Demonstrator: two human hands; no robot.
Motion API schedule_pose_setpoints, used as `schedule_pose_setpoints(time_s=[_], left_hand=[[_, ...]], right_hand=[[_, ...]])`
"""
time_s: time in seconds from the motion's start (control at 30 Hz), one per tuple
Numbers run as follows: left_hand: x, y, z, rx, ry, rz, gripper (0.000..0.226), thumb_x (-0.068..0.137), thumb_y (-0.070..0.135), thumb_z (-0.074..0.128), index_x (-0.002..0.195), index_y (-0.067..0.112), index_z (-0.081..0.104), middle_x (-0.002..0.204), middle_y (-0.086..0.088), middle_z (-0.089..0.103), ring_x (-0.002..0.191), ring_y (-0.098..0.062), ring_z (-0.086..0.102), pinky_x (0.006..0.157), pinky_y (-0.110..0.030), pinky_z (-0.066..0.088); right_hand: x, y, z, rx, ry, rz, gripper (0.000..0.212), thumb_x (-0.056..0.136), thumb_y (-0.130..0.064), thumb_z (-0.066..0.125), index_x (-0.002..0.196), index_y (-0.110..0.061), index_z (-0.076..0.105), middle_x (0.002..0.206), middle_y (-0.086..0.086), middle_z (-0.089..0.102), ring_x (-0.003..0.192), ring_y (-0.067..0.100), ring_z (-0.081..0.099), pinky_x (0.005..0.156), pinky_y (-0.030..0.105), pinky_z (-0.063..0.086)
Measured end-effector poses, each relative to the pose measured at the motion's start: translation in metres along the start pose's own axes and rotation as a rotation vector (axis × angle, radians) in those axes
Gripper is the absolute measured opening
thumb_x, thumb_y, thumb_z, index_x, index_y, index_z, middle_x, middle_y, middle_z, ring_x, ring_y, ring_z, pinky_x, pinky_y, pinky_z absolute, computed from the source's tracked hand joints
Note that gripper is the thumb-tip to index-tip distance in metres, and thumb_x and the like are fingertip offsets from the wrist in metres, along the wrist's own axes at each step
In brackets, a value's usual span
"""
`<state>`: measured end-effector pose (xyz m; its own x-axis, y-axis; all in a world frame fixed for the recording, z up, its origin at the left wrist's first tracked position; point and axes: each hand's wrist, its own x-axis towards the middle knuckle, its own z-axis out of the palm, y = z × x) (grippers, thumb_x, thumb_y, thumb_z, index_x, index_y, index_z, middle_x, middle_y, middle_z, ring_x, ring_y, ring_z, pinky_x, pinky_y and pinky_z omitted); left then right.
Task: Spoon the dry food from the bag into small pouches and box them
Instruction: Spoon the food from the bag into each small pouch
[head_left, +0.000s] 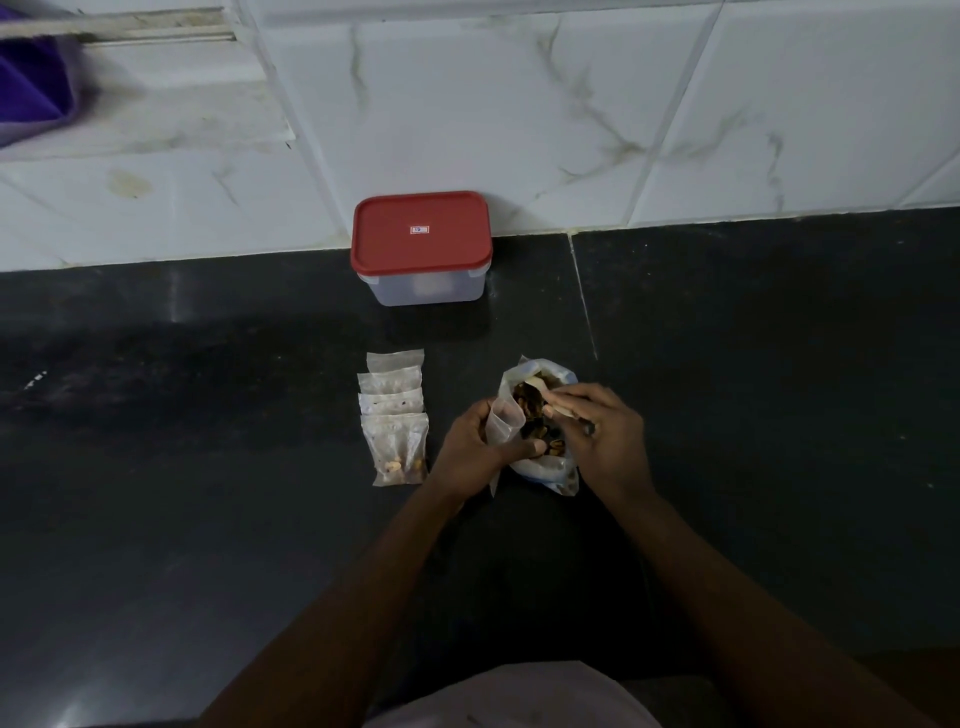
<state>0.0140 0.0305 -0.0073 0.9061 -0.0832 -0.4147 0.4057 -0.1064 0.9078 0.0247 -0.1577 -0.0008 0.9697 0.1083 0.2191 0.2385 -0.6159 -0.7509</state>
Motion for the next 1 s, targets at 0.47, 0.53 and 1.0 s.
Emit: schedule_pose_setpoints(time_s=[0.47,0.53,1.0], left_hand=[[-0.006,-0.005,-0.001,-0.135,-0.036,-0.01,0.055,0.077,0.011,0.088,0.126,0.015,0.063,0.12,-0.003,0.074,0.114,-0.018,0.07,0.096,-0.041,0.058],[-0.009,-0.008,-0.001,-0.174,-0.035,-0.02,0.058,0.076,0.012,0.089,0.127,0.013,0.063,0.122,-0.006,0.074,0.116,-0.022,0.07,0.101,-0.048,0.056],[-0.013,-0.006,0.001,-0.342,-0.073,-0.097,0.051,0.08,-0.005,0.078,0.124,0.015,0.063,0.116,0.0,0.076,0.116,-0.021,0.07,0.104,-0.045,0.054]], right_hand=[[-0.001,0.006,-0.028,-0.123,0.036,-0.035,0.023,0.092,-0.012,0.073,0.114,-0.015,0.077,0.107,-0.003,0.069,0.099,0.009,0.062,0.082,0.023,0.053],[-0.009,0.007,-0.021,-0.124,0.023,-0.012,0.023,0.092,-0.013,0.072,0.115,-0.015,0.076,0.108,-0.004,0.067,0.098,0.006,0.062,0.081,0.022,0.054],[-0.027,-0.007,-0.011,0.247,0.163,0.575,0.016,0.095,-0.023,0.071,0.108,-0.018,0.077,0.094,-0.007,0.075,0.081,0.005,0.073,0.073,0.028,0.061]])
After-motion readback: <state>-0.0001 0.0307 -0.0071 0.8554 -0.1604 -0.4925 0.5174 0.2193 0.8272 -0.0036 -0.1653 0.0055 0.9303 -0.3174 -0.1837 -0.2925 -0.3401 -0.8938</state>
